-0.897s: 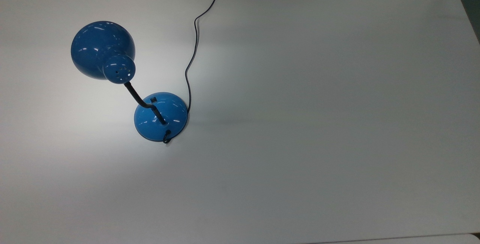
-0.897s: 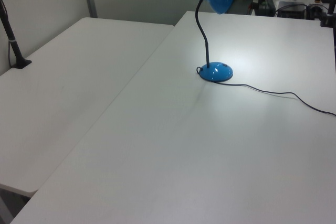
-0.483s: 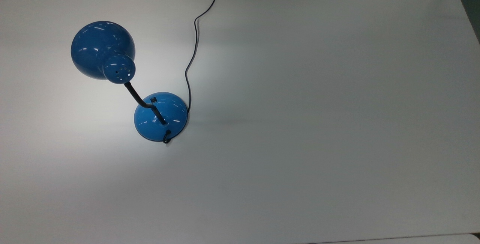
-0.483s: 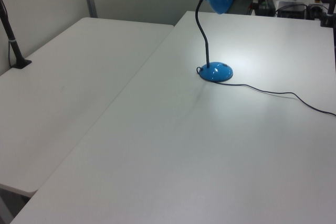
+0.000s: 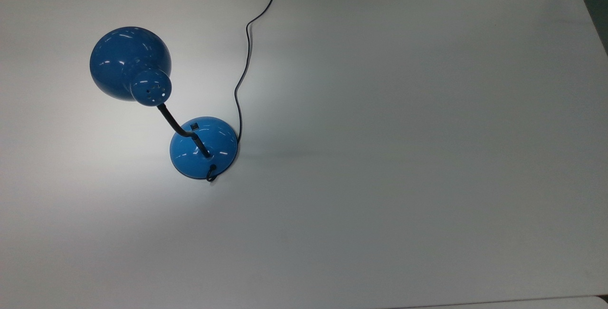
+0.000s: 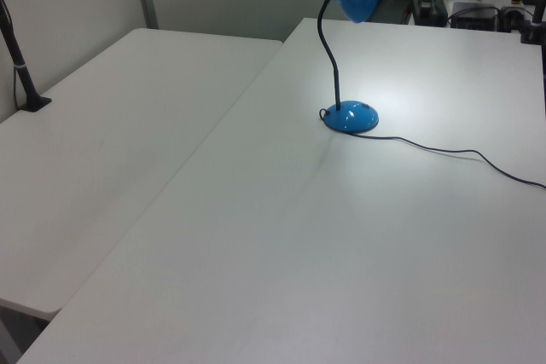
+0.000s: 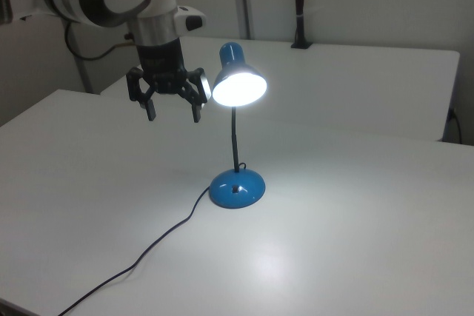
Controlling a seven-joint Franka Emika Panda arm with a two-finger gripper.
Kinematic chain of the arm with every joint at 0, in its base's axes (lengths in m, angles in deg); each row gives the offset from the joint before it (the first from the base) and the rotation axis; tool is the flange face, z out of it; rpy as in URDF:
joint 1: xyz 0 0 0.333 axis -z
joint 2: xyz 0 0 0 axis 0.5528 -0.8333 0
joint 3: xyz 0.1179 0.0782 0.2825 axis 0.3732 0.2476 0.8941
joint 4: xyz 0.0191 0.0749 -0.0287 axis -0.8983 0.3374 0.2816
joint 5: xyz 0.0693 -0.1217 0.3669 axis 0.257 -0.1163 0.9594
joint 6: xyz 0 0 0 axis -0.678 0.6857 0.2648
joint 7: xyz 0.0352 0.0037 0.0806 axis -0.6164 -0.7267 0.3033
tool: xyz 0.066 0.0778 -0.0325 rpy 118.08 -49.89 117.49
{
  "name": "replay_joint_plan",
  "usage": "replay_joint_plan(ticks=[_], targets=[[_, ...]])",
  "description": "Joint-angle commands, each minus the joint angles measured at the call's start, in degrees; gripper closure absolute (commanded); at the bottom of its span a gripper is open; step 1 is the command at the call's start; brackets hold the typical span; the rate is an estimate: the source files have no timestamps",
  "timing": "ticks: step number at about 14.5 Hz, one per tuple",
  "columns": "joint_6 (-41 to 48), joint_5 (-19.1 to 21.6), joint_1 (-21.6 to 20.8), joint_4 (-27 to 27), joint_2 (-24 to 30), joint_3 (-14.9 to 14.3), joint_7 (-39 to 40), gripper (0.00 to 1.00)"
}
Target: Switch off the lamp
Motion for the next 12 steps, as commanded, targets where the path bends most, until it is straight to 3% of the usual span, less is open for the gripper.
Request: replay_joint_plan(ticks=[1, 4, 6, 7, 9, 12], targets=[[0.2, -3.2, 1.4, 4.1, 0.2, -0.4, 8.4, 0.01], [-6.3, -3.2, 2.5, 8.3, -0.9, -0.4, 7.7, 0.28], [-12.0, -2.1, 3.8, 9.4, -4.2, -0.4, 4.4, 0.89], [-18.9, -1.0, 4.0, 12.1, -4.5, -0.4, 0.9, 1.0], [-33.2, 0.5, 4.0, 18.7, -4.9, -0.4, -0.9, 1.0], [-39.7, 5.3, 3.9, 18.9, -9.0, -0.4, -4.0, 1.0]])
